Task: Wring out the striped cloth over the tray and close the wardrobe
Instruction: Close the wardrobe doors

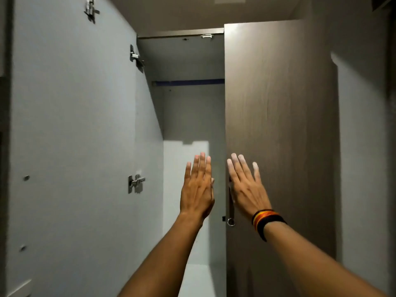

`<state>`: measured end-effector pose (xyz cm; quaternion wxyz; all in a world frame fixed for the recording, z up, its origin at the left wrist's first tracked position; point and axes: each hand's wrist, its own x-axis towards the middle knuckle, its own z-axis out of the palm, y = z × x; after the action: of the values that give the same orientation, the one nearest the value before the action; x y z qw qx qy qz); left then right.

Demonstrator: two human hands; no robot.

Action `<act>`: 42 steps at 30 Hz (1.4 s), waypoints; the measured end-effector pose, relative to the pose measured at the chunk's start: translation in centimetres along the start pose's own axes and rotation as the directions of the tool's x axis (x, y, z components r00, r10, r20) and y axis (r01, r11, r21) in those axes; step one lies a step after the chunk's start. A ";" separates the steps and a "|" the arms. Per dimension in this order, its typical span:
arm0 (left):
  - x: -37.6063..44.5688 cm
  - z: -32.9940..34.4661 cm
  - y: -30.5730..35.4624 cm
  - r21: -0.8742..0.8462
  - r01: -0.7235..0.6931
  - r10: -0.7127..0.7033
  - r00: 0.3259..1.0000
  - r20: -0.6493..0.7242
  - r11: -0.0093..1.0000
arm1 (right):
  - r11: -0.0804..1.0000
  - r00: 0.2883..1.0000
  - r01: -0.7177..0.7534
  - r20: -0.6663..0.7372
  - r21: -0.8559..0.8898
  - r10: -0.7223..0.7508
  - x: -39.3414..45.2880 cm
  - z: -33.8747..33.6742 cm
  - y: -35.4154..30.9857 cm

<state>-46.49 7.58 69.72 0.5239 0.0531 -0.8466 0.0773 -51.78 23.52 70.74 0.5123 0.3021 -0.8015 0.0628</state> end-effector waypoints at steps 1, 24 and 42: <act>-0.3 -1.0 -0.6 -0.025 0.058 -0.058 0.998 -0.021 0.998 | 0.998 0.998 0.057 -0.029 -0.019 -0.057 0.8 -1.1 -0.5; -16.3 -19.7 -18.4 -0.641 0.695 -0.933 0.347 -0.095 0.324 | 0.483 0.485 0.870 -0.009 -0.094 -0.875 9.5 -19.3 -38.3; -15.4 -14.7 -2.8 -0.809 0.412 -0.824 0.547 -0.147 0.419 | 0.480 0.473 0.876 -0.111 -0.046 -0.874 6.6 -16.5 -21.6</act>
<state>-26.19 7.74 62.57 0.6998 0.1537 -0.5381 -0.4440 -28.92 10.01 79.65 0.5166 0.6686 -0.5028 -0.1825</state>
